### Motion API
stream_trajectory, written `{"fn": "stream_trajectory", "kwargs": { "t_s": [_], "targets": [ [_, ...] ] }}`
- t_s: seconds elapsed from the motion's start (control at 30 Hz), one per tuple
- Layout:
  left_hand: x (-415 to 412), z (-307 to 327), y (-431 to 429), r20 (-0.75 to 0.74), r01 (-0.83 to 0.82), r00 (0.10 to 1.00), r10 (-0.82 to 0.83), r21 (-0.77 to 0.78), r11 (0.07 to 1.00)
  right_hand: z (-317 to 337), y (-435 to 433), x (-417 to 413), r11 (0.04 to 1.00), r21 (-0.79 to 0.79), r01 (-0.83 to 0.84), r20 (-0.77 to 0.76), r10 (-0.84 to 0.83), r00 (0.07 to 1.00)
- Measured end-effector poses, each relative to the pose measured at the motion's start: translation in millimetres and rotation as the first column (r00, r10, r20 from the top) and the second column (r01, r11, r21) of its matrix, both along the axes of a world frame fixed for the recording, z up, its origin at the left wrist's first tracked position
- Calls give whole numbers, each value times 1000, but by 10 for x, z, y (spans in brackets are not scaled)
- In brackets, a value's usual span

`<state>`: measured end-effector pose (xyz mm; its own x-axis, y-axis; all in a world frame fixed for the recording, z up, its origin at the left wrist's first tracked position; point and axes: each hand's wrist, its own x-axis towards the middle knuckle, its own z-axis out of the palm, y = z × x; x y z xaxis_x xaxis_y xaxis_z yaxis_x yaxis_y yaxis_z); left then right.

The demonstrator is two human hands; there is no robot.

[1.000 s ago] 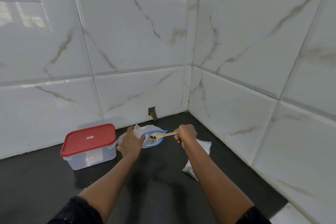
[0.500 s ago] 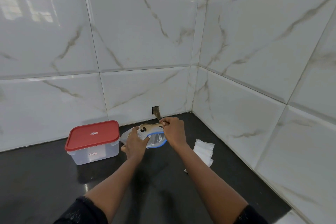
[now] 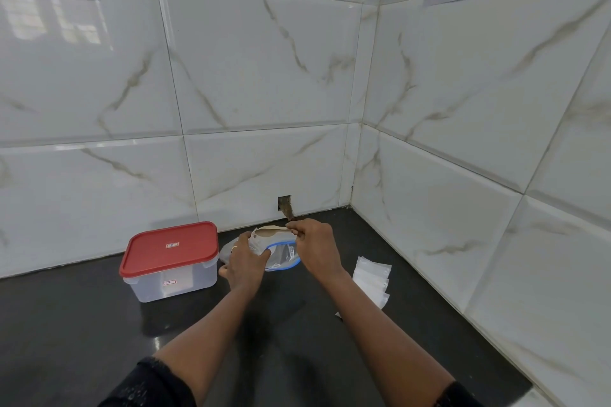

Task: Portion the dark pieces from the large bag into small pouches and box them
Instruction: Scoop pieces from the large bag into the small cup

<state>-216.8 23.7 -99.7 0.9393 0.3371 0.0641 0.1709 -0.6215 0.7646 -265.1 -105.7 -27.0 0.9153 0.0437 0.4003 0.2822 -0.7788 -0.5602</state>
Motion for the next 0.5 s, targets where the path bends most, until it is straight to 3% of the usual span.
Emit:
{"fn": "stream_trajectory", "kwargs": {
  "t_s": [0.27,0.5],
  "targets": [
    [9,-4,21,12,-7,1000,7,-5,1000,-76,-86,50,972,80,221,1,-222,975],
    [-6,22,24,10,-19,1000,18,48,999,-173,-94,10,974,-77,214,-58,-218,974]
  ]
}}
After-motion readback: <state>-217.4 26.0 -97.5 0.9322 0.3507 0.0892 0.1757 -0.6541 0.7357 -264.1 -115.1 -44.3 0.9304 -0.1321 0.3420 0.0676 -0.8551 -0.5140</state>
